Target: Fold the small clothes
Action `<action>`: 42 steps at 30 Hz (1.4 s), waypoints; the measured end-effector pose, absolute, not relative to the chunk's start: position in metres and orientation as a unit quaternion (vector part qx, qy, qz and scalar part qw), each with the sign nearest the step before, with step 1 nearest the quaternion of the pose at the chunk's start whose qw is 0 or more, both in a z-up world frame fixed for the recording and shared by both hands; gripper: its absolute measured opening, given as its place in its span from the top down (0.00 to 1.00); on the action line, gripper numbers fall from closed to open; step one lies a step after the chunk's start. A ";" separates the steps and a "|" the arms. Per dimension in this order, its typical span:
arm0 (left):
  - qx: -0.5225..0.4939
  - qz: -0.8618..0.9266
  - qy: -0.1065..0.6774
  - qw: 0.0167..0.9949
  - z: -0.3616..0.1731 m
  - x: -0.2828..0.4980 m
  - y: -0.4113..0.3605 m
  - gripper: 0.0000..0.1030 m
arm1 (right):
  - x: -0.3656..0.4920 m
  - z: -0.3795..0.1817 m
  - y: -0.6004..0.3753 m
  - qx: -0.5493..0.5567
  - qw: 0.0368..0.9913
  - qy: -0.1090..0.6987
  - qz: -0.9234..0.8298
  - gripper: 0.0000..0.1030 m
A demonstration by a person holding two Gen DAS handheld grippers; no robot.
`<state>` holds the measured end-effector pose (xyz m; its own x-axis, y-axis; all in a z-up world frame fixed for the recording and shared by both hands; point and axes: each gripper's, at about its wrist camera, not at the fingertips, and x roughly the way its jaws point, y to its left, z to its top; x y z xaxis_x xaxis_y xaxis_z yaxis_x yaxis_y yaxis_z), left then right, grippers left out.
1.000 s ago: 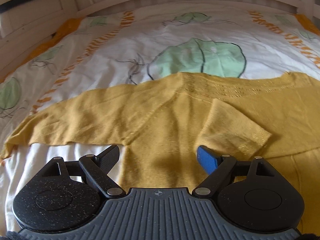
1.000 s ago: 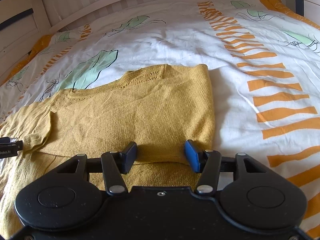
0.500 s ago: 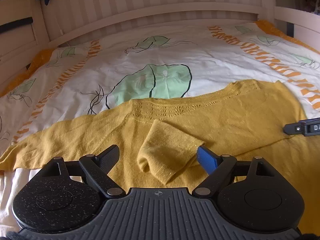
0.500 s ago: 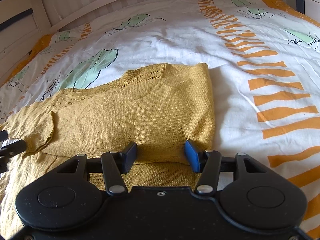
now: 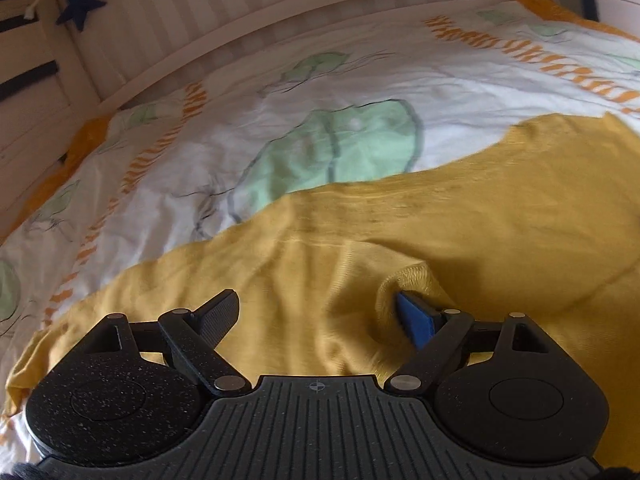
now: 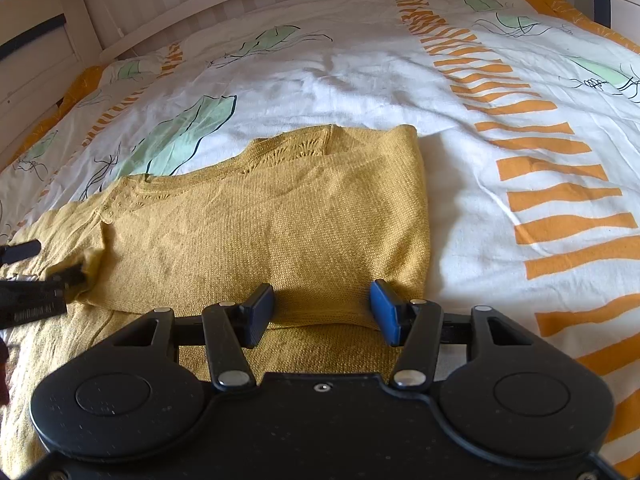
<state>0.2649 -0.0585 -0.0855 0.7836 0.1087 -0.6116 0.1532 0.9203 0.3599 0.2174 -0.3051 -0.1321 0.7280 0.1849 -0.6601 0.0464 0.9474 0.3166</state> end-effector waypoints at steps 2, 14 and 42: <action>0.194 0.016 0.335 0.922 -0.085 0.275 -0.041 0.18 | 0.218 -0.132 -0.305 0.158 0.916 0.367 0.037 0.42; 0.114 0.112 0.360 0.919 -0.065 0.281 0.048 0.18 | 0.218 -0.132 -0.305 0.158 0.916 0.367 0.034 0.42; 0.011 0.043 0.377 0.925 -0.111 0.241 0.041 0.00 | 0.206 -0.136 -0.292 0.123 0.937 0.327 0.011 0.42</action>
